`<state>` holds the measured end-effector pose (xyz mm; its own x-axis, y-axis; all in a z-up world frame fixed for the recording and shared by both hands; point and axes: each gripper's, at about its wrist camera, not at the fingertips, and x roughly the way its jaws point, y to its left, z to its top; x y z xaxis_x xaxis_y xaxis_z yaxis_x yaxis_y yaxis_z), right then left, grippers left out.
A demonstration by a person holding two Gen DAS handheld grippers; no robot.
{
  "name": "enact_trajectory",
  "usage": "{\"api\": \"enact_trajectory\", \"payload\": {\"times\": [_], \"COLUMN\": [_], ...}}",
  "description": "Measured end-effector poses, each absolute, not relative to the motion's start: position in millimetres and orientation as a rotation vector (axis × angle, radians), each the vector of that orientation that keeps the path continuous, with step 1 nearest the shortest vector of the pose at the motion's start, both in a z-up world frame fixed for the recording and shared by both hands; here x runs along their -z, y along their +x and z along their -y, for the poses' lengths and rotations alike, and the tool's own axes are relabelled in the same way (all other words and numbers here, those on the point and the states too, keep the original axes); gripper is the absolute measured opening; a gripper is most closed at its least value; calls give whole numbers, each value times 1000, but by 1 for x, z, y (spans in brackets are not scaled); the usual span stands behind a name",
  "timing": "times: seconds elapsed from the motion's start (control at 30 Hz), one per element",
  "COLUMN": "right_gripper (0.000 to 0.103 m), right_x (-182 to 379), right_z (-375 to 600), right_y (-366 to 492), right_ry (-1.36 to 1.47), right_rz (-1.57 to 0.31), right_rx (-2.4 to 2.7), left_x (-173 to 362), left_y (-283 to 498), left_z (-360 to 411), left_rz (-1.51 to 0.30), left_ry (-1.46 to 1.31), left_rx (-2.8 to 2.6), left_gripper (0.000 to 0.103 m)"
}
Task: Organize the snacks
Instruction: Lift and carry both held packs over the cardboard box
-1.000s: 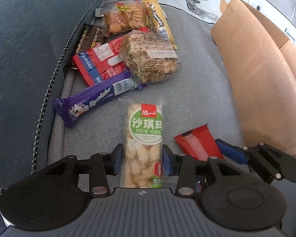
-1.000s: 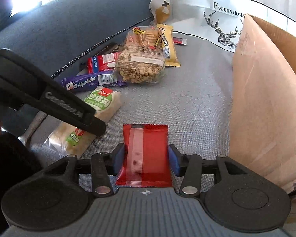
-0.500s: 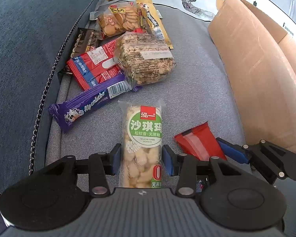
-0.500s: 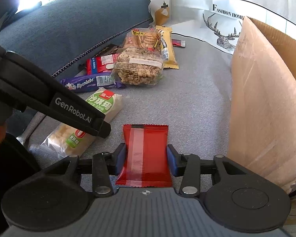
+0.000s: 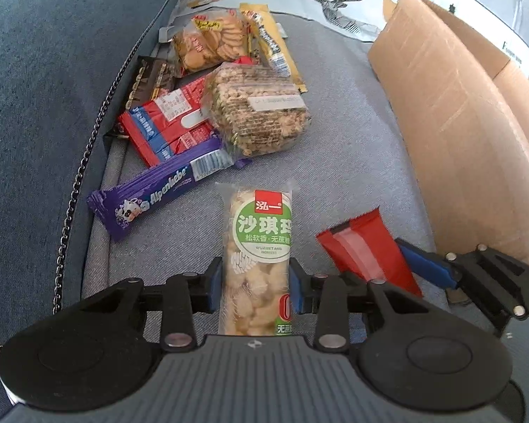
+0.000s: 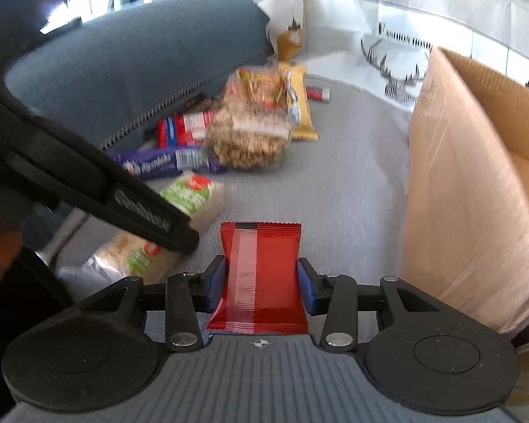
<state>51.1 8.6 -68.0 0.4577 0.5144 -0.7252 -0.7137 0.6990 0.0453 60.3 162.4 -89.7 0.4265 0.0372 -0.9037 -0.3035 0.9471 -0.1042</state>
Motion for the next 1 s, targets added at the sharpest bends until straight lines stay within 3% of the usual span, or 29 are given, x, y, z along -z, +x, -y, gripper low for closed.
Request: {"api": "enact_trajectory", "payload": {"times": [0.53,0.83,1.0], "right_gripper": [44,44,44], "right_x": [0,-58,-44], "right_z": [36,117,174], "right_y": [14,33,66], "right_ry": [-255,-113,19], "right_rz": [-525,-340,-382], "right_rx": [-727,-571,-397], "left_x": [25,15,19], "left_y": [-15,-29,-38], "left_z": [-147,-103,-87], "left_rz": [-656,-599,-591], "left_ry": [-328,-223,-196], "left_rx": [-111,-49,-2], "left_gripper": [40,40,40]}}
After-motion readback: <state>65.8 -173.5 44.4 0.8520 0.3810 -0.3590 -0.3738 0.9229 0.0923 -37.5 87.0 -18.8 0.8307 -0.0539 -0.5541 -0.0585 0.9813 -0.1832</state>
